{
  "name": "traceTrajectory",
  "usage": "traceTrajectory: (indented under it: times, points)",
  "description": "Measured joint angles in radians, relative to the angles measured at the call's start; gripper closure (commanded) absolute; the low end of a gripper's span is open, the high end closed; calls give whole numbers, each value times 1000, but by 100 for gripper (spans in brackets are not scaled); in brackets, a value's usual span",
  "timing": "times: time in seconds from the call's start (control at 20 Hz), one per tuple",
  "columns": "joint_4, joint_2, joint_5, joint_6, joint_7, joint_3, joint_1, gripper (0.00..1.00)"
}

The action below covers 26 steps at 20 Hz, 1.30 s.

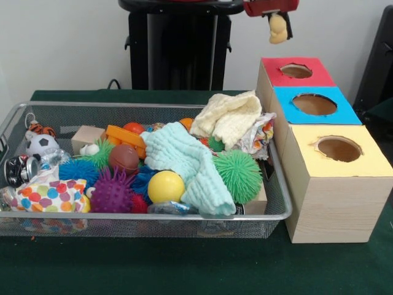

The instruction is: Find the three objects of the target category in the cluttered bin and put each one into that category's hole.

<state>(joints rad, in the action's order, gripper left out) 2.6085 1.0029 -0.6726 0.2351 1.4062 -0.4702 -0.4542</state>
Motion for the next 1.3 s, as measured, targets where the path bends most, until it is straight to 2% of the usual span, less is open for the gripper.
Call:
traceTrajectory:
  times: [0.25, 0.3, 0.5, 1.3]
  points:
    - [5, -36, 26, -114, 5, -72, -61, 100]
    - [5, -59, 50, -164, 12, -97, -86, 100]
    - [6, -99, 82, -217, 38, -125, -108, 100]
    - [5, -273, 180, -242, 247, -187, -94, 100]
